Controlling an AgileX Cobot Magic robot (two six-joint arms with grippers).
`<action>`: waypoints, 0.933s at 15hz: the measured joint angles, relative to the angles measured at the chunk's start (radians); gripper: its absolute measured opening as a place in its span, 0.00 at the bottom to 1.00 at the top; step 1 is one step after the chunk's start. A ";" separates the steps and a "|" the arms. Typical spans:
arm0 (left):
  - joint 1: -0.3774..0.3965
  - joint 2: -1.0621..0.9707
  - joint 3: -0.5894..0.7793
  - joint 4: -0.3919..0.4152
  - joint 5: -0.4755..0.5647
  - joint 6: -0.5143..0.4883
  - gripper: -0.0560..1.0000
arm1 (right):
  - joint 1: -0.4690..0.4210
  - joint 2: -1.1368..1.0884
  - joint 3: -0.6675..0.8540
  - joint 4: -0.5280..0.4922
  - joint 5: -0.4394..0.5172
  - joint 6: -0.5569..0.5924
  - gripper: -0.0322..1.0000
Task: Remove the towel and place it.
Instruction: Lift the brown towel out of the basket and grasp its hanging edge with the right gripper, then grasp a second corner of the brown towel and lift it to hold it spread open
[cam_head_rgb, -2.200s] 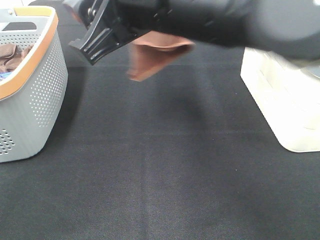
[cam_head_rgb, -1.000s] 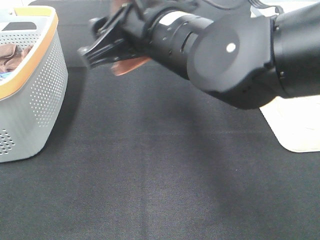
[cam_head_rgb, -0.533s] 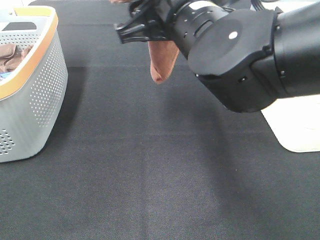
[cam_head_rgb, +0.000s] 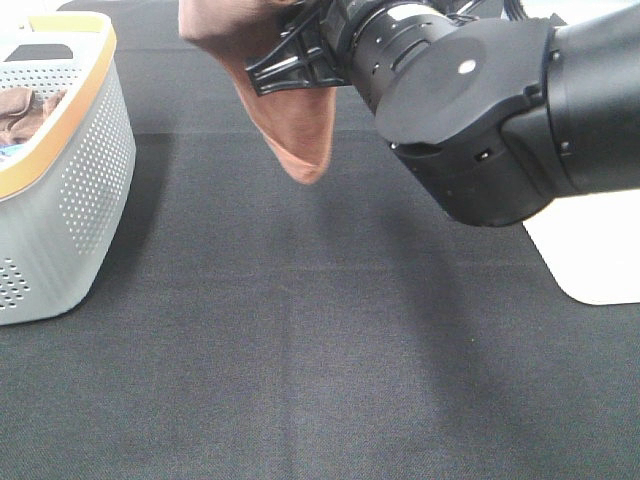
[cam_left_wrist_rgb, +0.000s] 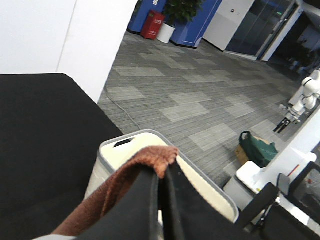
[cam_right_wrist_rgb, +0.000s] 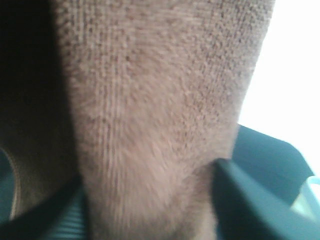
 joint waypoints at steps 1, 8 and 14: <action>0.000 0.000 0.000 0.022 0.000 0.000 0.05 | 0.000 0.000 0.000 0.009 -0.002 -0.035 0.44; 0.000 0.010 0.000 0.391 -0.003 -0.043 0.05 | 0.000 -0.050 0.000 0.079 -0.002 -0.133 0.07; 0.001 0.045 0.000 0.431 0.018 -0.047 0.05 | 0.000 -0.111 -0.001 0.073 0.213 -0.123 0.15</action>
